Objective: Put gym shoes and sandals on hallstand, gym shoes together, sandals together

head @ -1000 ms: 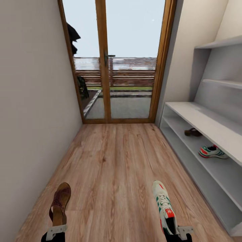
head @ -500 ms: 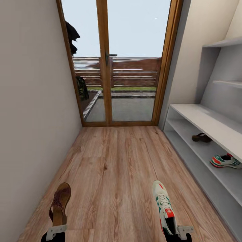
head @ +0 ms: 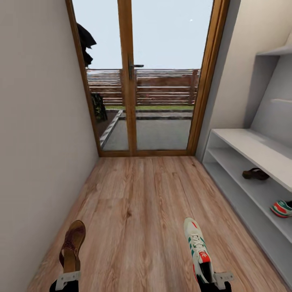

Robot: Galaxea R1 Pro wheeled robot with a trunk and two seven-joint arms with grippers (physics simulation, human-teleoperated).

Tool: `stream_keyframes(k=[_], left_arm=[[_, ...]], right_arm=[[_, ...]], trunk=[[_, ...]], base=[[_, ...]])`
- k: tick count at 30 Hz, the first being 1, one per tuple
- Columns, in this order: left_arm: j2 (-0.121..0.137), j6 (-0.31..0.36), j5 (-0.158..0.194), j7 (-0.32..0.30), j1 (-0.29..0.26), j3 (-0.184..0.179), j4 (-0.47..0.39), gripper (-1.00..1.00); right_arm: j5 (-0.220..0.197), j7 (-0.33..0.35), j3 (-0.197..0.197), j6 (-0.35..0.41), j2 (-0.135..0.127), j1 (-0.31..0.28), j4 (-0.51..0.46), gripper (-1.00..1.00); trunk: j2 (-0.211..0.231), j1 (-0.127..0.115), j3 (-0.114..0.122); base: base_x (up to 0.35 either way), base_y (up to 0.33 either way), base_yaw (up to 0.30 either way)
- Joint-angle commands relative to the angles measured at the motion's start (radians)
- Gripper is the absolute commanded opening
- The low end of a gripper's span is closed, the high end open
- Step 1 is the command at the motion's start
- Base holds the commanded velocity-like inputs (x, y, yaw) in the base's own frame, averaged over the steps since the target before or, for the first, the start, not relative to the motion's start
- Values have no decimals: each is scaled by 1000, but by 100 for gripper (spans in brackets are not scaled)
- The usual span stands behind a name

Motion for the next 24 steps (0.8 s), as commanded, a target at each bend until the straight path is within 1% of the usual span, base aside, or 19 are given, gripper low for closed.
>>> stream_keyframes(k=[1, 6, 9, 16, 24], left_arm=[[-1, -4, -11, -4, -1, 9, 0, -100], [-1, -4, -11, -4, -1, 9, 1, -100], [-1, -4, -11, -4, -1, 9, 1, -100], [-1, -4, -11, -4, -1, 9, 1, -100], [-1, -4, -11, -4, -1, 9, 1, -100]], right_arm=[[-11, 4, 7, -3, 0, -1, 1, -100], [-10, 4, 7, -3, 0, -1, 1, -100], [-10, 4, 7, -3, 0, -1, 1, -100], [-10, 4, 7, -3, 0, -1, 1, -100], [-10, 4, 7, -3, 0, -1, 1, -100]], trunk=[[0, 0, -1], [0, 0, -1], [0, 0, -1], [0, 0, -1], [0, 0, -1]], base=[[332, 91, 0], [332, 91, -11], [332, 91, -118], [329, 106, -233], [302, 174, -262]])
